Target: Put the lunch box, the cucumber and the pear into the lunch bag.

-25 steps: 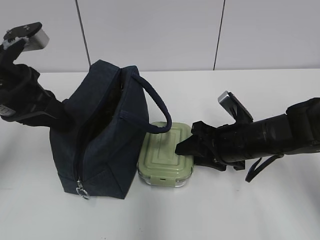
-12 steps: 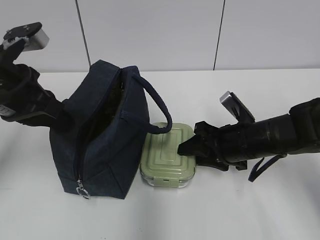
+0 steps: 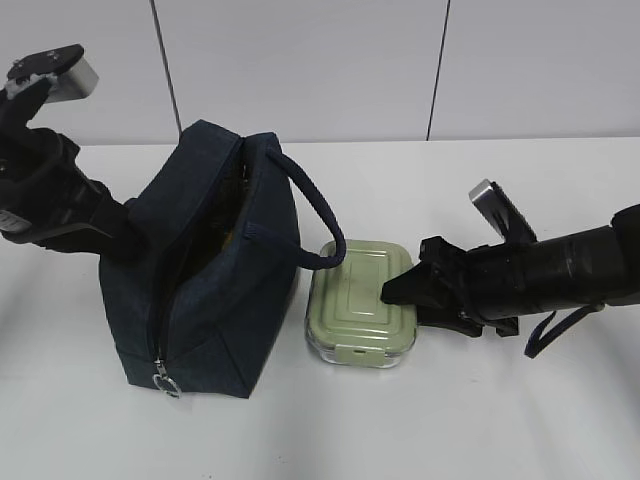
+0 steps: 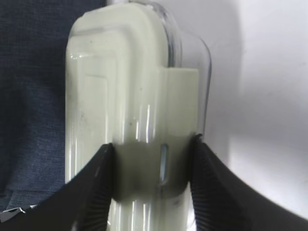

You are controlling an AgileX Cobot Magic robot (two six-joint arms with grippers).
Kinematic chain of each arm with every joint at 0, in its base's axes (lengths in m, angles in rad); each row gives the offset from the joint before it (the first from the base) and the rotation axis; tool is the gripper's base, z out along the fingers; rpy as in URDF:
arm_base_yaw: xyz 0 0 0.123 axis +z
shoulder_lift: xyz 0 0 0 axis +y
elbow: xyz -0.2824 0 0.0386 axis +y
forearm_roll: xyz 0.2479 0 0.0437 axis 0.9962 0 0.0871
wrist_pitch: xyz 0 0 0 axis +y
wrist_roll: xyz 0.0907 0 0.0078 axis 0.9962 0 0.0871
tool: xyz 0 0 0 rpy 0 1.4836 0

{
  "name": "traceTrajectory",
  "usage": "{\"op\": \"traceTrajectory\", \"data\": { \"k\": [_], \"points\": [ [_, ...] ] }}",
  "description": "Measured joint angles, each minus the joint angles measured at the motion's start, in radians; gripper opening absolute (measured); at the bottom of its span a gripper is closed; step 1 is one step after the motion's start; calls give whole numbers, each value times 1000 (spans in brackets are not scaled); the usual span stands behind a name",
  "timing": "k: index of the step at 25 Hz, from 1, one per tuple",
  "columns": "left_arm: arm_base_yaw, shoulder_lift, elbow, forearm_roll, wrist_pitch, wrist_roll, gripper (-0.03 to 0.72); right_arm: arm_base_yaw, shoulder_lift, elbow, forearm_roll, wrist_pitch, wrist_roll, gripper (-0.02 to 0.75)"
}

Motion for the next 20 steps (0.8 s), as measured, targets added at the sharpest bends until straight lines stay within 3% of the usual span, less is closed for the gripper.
{"op": "traceTrajectory", "data": {
  "k": [7, 16, 20],
  "points": [
    [0, 0, 0, 0, 0, -1, 2, -45, 0, 0, 0, 49, -14, 344],
    [0, 0, 0, 1, 0, -2, 2, -187, -57, 2, -51, 70, -16, 344],
    [0, 0, 0, 1, -1, -3, 2, -205, -118, 2, -51, 103, -16, 344]
  ]
}}
